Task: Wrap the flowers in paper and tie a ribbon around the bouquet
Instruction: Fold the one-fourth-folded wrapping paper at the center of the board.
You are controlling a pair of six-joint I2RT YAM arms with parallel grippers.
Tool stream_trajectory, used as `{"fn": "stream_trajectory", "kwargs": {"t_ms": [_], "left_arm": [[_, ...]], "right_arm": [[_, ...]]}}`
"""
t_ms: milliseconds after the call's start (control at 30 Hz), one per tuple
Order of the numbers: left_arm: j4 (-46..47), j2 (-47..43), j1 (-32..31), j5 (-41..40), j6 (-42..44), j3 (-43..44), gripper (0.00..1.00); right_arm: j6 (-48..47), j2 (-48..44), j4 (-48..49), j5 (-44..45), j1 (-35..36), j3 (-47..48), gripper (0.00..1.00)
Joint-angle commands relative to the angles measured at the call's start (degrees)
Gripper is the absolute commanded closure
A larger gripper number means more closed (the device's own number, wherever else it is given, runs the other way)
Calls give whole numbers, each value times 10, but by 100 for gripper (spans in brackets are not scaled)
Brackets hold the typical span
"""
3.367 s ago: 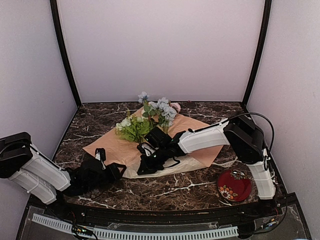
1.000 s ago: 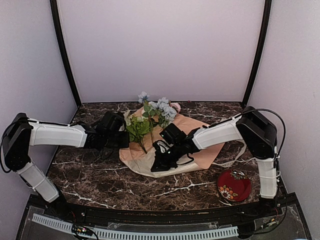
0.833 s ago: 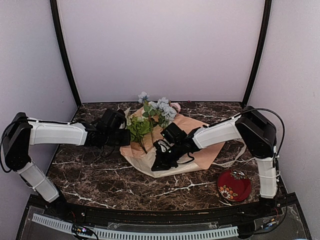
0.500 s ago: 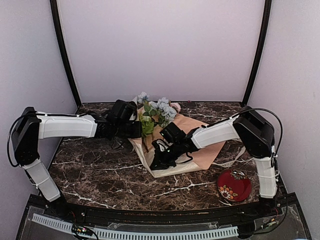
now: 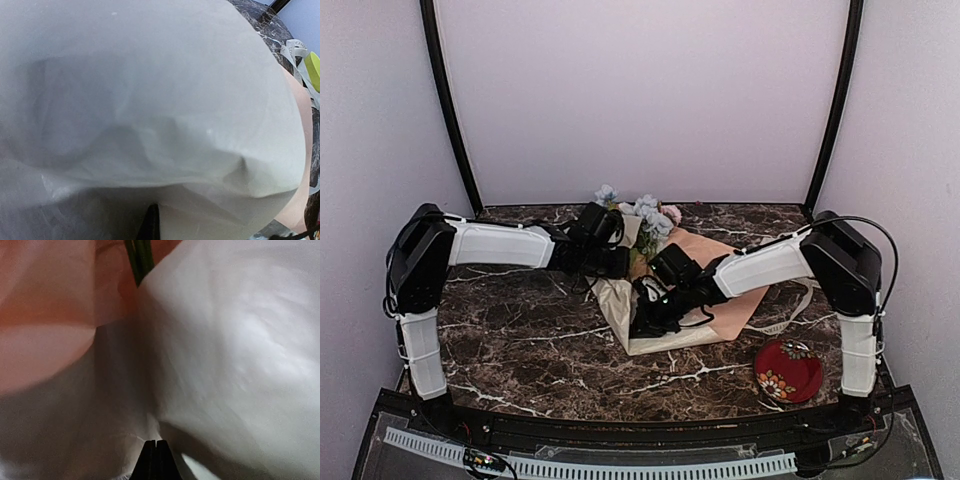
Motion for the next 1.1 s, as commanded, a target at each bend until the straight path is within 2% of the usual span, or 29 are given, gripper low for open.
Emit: {"fn": "stream_trajectory", "kwargs": {"t_ms": [0, 267, 667, 1067], "left_arm": [[-14, 3, -3, -5, 12, 23, 100], [-28, 4, -7, -6, 20, 54, 100], [-45, 35, -41, 5, 33, 122, 100], [-73, 143, -49, 46, 33, 227, 100]], "right_arm": [[6, -74, -14, 33, -19, -38, 100], [6, -111, -8, 44, -55, -136, 100], [-6, -51, 33, 45, -67, -132, 100], [5, -95, 40, 61, -67, -145, 100]]}}
